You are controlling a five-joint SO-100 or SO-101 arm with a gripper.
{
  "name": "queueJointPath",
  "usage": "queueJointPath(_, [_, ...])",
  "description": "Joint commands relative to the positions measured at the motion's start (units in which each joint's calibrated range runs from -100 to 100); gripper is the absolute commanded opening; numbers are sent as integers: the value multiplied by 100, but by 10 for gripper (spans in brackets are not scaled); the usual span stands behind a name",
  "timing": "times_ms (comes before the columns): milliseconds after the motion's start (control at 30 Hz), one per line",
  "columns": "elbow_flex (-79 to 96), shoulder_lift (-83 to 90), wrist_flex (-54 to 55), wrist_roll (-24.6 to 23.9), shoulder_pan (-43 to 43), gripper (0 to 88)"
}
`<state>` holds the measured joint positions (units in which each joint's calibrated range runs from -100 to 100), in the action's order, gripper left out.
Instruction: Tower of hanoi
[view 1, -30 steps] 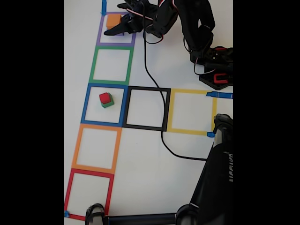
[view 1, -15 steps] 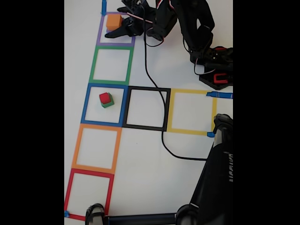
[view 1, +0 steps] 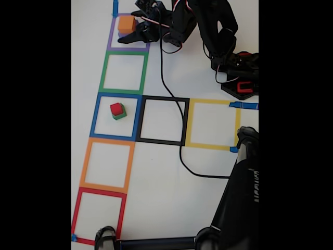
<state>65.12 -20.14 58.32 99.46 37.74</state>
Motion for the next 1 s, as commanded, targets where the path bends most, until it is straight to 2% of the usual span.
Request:
queueJointPath(0, [-112, 31, 127, 54, 23, 342])
queueJointPath(967, [-94, -25, 265, 54, -246, 259])
